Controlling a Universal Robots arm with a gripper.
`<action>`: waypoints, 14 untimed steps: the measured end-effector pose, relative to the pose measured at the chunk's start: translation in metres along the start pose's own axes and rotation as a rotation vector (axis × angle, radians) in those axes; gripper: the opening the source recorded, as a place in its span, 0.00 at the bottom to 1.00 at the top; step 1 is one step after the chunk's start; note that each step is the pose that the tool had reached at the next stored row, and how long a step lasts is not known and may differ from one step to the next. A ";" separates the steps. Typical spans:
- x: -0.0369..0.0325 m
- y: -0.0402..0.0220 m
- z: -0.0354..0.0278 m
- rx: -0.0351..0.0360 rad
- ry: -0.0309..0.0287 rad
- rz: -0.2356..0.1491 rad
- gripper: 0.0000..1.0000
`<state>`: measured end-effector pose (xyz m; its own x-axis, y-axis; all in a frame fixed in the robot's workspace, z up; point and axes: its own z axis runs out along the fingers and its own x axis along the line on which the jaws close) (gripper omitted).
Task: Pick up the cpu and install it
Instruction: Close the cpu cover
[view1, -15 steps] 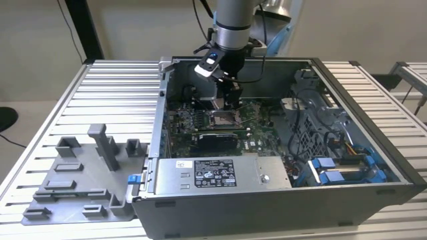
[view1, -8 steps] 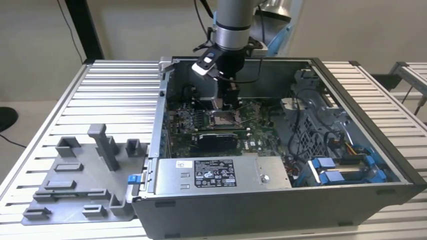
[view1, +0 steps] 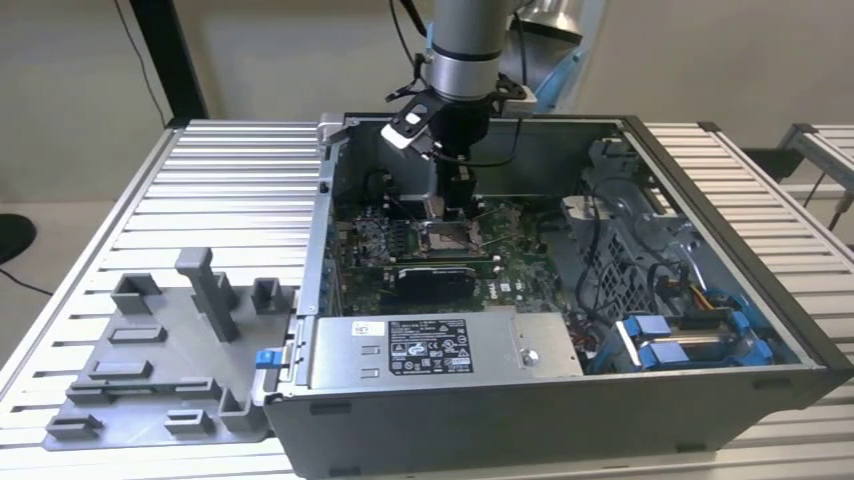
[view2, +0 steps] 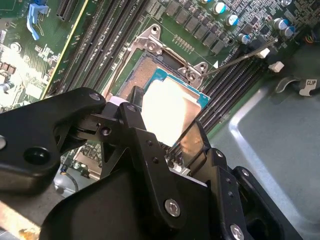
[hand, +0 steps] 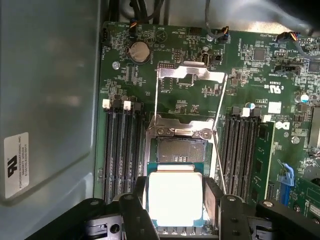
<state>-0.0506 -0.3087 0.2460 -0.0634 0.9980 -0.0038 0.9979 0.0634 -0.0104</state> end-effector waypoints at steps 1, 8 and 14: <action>0.0000 0.0000 0.0000 0.0000 0.0000 0.000 0.00; 0.0000 0.0000 0.0022 -0.0001 0.0001 0.003 0.00; 0.0000 0.0000 0.0075 -0.0007 -0.0001 0.007 0.00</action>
<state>-0.0506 -0.3088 0.2384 -0.0565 0.9984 -0.0040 0.9984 0.0565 -0.0097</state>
